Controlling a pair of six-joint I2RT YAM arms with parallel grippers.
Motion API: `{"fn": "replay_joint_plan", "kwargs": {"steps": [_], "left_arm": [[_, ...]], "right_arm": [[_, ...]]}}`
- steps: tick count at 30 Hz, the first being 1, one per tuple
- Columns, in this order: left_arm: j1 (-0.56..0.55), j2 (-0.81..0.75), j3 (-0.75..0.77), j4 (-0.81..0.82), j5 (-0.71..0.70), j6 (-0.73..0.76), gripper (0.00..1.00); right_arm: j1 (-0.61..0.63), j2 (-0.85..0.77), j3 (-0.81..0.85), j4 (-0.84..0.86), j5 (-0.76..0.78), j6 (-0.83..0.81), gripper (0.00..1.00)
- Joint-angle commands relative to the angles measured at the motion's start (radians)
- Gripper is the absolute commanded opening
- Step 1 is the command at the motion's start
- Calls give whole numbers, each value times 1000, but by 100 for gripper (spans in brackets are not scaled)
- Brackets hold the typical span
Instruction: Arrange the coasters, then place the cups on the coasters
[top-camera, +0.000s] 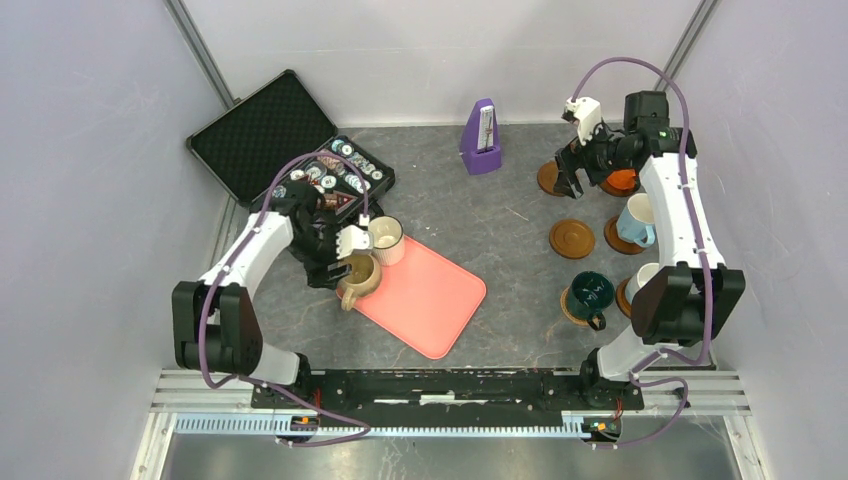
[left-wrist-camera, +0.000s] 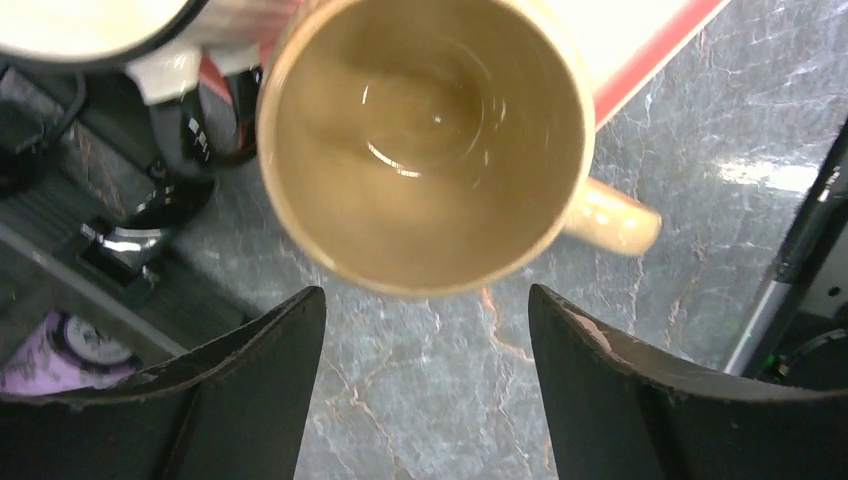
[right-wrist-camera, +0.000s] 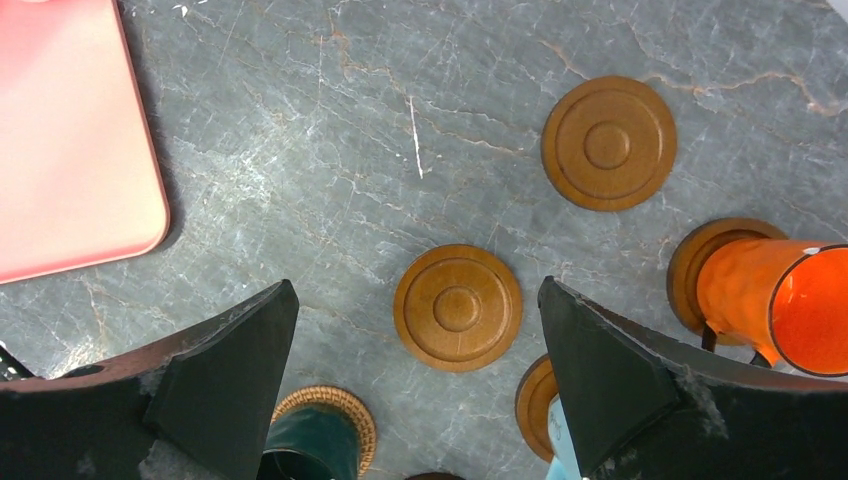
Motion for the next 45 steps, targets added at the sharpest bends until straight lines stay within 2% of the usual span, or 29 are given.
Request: {"fn": "replay_joint_plan", "kwargs": {"steps": [1, 8, 17, 21, 27, 31, 35, 39, 41, 43, 45], "left_arm": [[-64, -31, -66, 132, 18, -65, 79], [-180, -89, -144, 220, 20, -255, 78], [-402, -150, -206, 468, -51, -754, 79], [-485, -135, -227, 587, -132, -972, 79], [-569, -86, -223, 734, -251, -1224, 78], [-619, -36, -189, 764, -308, -1363, 78], [-663, 24, -129, 762, -329, -1432, 79], [-668, 32, -76, 718, -306, -1453, 82], [-665, -2, -68, 686, -297, -1431, 87], [-644, -51, -66, 647, -274, -1421, 98], [-586, -107, -64, 609, -191, -1433, 100]], "right_arm": [[2, -16, -13, 20, -19, 24, 98], [2, 5, -9, 22, -18, 25, 98], [3, 11, -59, 38, -10, 34, 98], [2, 4, -86, 42, -6, 35, 98], [2, -14, -142, 52, 3, 31, 98], [4, -53, -229, 90, 3, 58, 98], [25, -116, -359, 162, 11, 90, 98], [123, -158, -463, 192, 54, 103, 98], [178, -172, -511, 204, 63, 117, 98], [241, -191, -562, 233, 68, 139, 98], [311, -204, -605, 272, 70, 169, 98]]}}
